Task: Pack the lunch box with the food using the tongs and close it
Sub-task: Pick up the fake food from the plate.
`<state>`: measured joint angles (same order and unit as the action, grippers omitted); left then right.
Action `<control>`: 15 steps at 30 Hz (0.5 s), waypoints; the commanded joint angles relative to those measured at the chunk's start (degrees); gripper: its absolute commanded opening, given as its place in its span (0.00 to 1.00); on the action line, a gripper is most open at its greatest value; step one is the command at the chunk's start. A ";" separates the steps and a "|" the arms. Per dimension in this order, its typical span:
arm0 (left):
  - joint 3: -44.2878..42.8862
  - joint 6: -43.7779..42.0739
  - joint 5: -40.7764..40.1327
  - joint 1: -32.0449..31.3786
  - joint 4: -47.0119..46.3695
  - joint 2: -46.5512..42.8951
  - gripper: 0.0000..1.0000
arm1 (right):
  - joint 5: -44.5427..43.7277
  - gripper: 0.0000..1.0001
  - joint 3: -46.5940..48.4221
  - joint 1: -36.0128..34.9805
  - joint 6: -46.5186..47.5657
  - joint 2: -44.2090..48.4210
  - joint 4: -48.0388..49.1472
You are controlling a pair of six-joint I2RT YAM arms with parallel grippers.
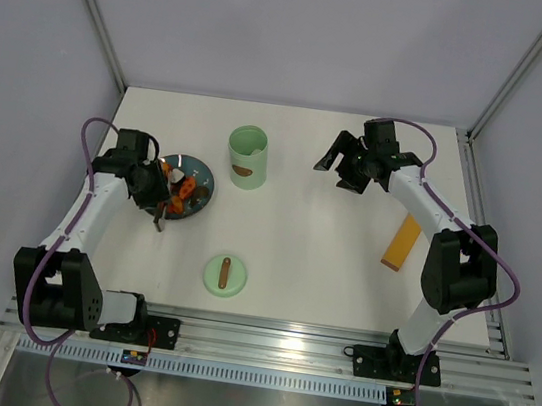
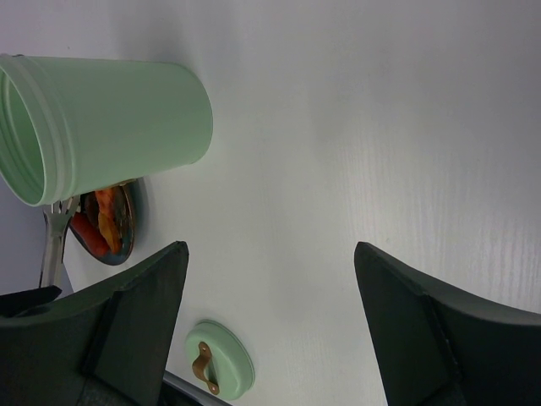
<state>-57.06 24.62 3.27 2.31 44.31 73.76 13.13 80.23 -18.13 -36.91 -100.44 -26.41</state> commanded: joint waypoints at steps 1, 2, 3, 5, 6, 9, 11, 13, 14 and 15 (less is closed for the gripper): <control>-0.51 1.04 -0.63 -0.20 -2.66 -1.60 0.31 | -0.82 0.88 0.90 -0.68 0.26 0.86 0.66; -0.77 1.30 -0.80 -0.11 -2.39 -2.12 0.26 | -0.82 0.88 0.90 -0.68 0.26 0.86 0.66; -1.04 1.39 -0.89 -0.11 -1.96 -2.65 0.24 | -0.82 0.88 0.90 -0.68 0.26 0.86 0.66; -2.00 1.74 -1.68 -0.11 -1.34 -4.40 0.20 | -0.82 0.88 0.81 -0.77 0.26 0.86 0.75; -2.44 1.75 -1.95 -0.11 -0.38 -5.02 0.18 | -0.91 0.88 0.90 -0.77 0.34 0.86 0.66; -3.93 1.48 -2.83 -0.11 1.03 -6.25 0.11 | -1.26 0.88 1.07 -0.68 0.43 0.95 0.49; -4.90 1.22 -3.00 -0.02 2.09 -6.17 0.05 | -1.44 0.88 1.25 -0.77 0.52 0.95 0.40; -5.34 1.31 -3.00 -0.11 2.88 -6.08 0.00 | -1.61 0.88 1.42 -0.77 0.61 0.95 0.22; -5.26 1.31 -3.00 -0.11 2.97 -6.25 0.00 | -1.52 0.88 1.42 -0.77 0.69 0.95 0.14; -5.26 1.39 -2.74 -0.11 2.97 -6.34 0.00 | -1.52 0.88 1.34 -0.68 0.61 0.95 0.13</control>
<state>-59.83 25.58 1.72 2.22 47.37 68.73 12.91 80.23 -18.17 -36.86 -100.44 -26.41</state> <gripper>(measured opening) 0.290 0.877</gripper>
